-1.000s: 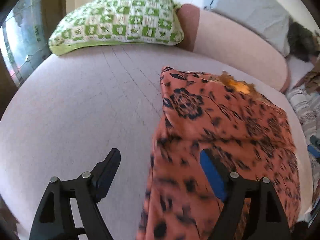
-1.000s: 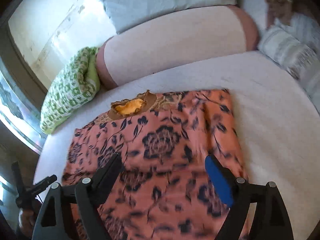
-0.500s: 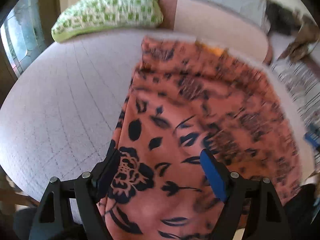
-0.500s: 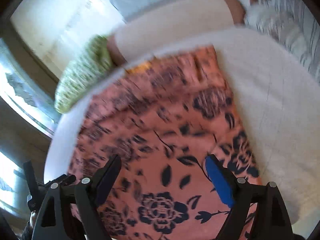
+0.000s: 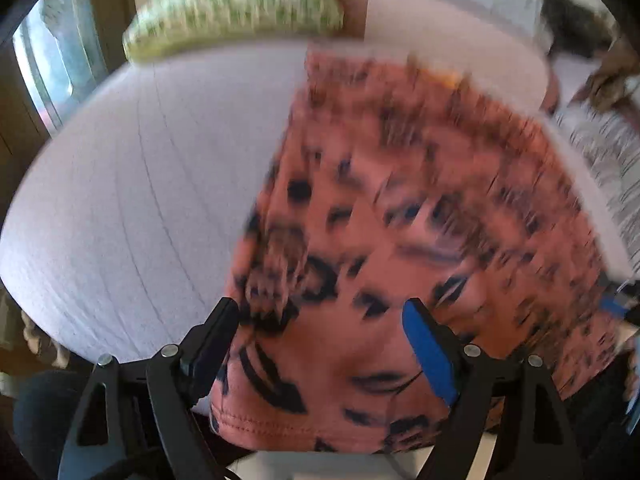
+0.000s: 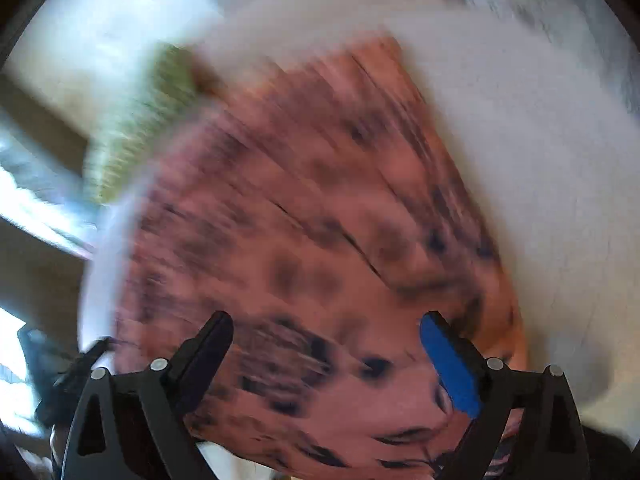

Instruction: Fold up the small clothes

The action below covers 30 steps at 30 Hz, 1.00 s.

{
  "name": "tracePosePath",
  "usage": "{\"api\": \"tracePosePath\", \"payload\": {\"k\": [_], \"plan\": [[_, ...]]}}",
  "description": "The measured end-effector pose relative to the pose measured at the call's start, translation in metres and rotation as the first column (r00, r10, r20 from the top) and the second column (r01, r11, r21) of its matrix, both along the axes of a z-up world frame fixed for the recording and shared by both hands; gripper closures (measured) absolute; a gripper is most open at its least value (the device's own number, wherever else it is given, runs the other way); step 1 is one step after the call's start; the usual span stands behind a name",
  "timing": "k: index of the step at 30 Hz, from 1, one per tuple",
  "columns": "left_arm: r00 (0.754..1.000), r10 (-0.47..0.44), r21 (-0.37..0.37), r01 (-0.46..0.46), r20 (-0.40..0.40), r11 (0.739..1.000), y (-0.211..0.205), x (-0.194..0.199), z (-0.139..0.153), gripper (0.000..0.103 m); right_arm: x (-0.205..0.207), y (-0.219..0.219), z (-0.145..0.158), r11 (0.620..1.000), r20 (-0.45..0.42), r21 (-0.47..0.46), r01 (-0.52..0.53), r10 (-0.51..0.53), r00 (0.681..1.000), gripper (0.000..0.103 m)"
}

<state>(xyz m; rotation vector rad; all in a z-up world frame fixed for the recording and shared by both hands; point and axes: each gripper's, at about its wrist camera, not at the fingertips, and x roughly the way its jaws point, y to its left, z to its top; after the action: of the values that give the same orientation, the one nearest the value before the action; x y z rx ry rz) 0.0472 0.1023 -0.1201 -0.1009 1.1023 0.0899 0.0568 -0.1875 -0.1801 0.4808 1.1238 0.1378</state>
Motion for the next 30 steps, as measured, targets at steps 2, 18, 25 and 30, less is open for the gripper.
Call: {"api": "tracePosePath", "payload": {"k": [2, 18, 25, 30], "plan": [[0.999, 0.032, 0.011, -0.032, 0.037, 0.999, 0.006, -0.007, 0.005, 0.019, -0.007, 0.000, 0.014, 1.000, 0.057, -0.007, 0.017, -0.017, 0.998, 0.007], [0.987, 0.143, -0.159, -0.130, 0.072, 0.979, 0.053, -0.041, 0.020, 0.019, -0.071, -0.047, 0.016, 0.993, 0.025, -0.085, 0.077, -0.075, 0.997, 0.007], [0.994, 0.102, -0.030, -0.101, 0.043, 0.994, 0.038, -0.033, 0.009, 0.019, -0.058, -0.047, 0.012, 0.989, 0.029, -0.133, 0.059, -0.055, 0.998, 0.007], [0.991, 0.135, -0.031, -0.135, 0.003, 0.990, 0.045, -0.033, -0.001, 0.019, -0.054, -0.041, 0.000, 0.993, -0.045, -0.118, 0.030, -0.035, 0.998, 0.008]]}}
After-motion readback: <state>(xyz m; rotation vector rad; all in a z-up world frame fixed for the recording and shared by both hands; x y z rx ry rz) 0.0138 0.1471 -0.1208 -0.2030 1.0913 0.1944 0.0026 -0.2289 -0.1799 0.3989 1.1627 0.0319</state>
